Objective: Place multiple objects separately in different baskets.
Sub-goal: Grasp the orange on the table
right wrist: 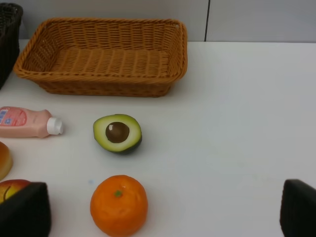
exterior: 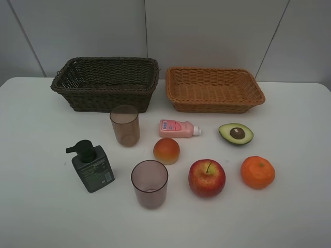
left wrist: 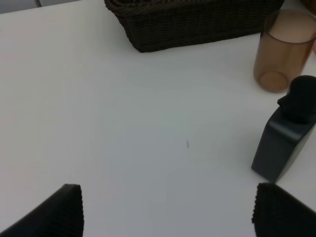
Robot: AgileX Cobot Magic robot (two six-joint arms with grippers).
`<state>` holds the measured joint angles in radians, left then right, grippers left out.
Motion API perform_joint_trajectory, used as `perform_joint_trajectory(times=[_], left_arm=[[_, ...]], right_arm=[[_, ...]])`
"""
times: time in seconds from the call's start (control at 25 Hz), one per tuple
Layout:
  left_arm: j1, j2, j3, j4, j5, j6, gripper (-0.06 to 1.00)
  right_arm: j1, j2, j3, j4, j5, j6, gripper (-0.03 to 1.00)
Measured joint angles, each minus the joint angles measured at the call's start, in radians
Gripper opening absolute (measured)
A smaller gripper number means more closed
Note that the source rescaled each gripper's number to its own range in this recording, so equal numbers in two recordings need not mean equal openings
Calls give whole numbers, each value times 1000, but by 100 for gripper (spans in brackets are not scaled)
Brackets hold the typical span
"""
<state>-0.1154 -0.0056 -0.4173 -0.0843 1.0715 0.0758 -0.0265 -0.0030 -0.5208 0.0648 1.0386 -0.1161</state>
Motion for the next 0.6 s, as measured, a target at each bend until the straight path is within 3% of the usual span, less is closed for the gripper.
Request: perform_joint_trajectory(times=[0.6], left_arm=[[0,0,0,0,0,0,93]], right_arm=[[0,0,0,0,0,0,93]])
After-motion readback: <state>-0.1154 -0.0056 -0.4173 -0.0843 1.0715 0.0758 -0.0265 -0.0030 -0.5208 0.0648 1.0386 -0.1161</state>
